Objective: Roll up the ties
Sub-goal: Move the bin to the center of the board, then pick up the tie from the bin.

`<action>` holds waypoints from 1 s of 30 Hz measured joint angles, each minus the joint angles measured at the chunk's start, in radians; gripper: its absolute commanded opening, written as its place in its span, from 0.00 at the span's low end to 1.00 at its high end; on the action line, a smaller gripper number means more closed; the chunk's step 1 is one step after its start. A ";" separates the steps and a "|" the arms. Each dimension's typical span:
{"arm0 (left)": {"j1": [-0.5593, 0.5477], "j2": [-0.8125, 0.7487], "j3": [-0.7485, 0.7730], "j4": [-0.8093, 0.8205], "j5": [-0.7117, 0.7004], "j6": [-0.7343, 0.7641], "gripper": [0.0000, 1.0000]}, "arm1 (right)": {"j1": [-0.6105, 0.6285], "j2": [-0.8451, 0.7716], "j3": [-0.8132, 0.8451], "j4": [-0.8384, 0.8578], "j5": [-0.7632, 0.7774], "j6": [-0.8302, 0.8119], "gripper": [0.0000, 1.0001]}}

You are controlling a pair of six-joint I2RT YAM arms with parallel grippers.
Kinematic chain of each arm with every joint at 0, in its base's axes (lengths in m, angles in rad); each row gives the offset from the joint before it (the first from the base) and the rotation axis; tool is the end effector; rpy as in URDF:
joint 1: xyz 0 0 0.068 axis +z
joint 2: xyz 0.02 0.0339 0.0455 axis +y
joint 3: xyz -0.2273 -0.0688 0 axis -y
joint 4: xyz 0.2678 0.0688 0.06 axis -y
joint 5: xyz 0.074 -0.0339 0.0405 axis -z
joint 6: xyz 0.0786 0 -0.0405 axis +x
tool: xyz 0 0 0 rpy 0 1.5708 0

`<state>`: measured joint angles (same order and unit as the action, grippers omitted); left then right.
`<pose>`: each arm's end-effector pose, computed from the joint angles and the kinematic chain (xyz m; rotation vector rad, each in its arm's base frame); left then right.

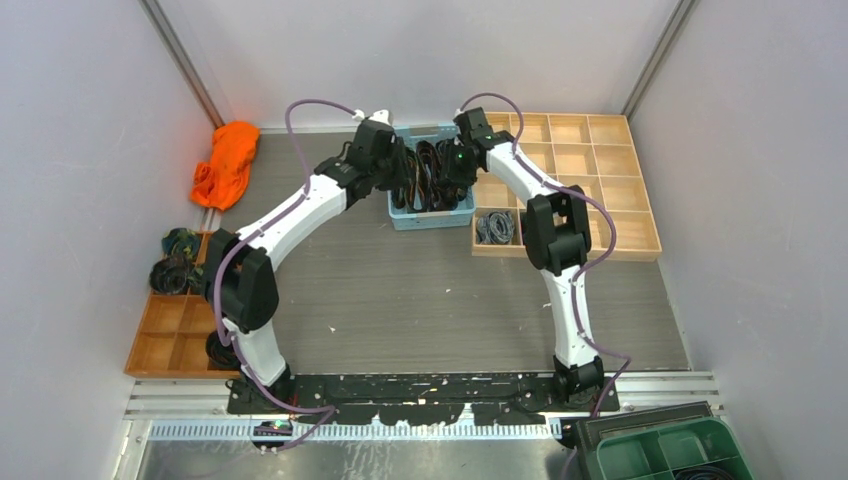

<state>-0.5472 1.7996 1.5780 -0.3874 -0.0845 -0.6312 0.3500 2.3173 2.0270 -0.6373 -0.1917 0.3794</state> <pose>0.4056 -0.2394 0.2474 -0.1431 2.2315 -0.5696 0.5010 0.1988 0.1402 -0.0443 2.5569 0.5333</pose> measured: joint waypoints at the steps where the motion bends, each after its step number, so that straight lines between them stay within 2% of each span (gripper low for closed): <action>1: 0.000 0.000 -0.001 0.000 -0.001 0.004 0.35 | 0.003 0.001 0.002 -0.001 0.004 -0.004 0.38; 3: 0.000 0.003 -0.008 -0.001 -0.001 0.007 0.34 | 0.013 0.006 0.014 -0.008 0.018 -0.012 0.33; 9: 0.000 0.009 -0.057 -0.004 0.001 0.007 0.31 | 0.024 0.028 0.048 -0.030 0.052 -0.030 0.32; 11: 0.000 0.009 -0.084 -0.006 0.001 0.007 0.25 | 0.024 0.048 0.078 -0.046 0.063 -0.034 0.21; 13: 0.000 0.008 -0.109 -0.011 0.001 0.007 0.14 | 0.024 0.080 0.120 -0.069 0.078 -0.039 0.03; 14: -0.001 0.006 -0.124 -0.012 0.002 0.007 0.09 | 0.024 0.093 0.137 -0.080 0.081 -0.043 0.02; 16: -0.007 -0.010 -0.165 -0.014 0.004 0.013 0.01 | 0.024 0.119 0.166 -0.102 0.090 -0.046 0.01; 23: -0.083 -0.080 -0.245 -0.002 0.032 0.045 0.00 | 0.022 0.098 0.174 -0.108 0.101 -0.053 0.01; 27: -0.119 -0.092 -0.291 0.052 0.086 0.040 0.00 | 0.022 -0.008 0.164 -0.104 0.102 -0.056 0.01; 30: -0.118 -0.068 -0.307 0.088 0.117 0.033 0.00 | 0.022 -0.167 0.129 -0.085 0.101 -0.055 0.01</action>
<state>-0.6655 1.7313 1.2705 -0.2993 0.0322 -0.5980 0.3721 2.1502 2.1559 -0.7219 -0.0906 0.3241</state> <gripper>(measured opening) 0.007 0.047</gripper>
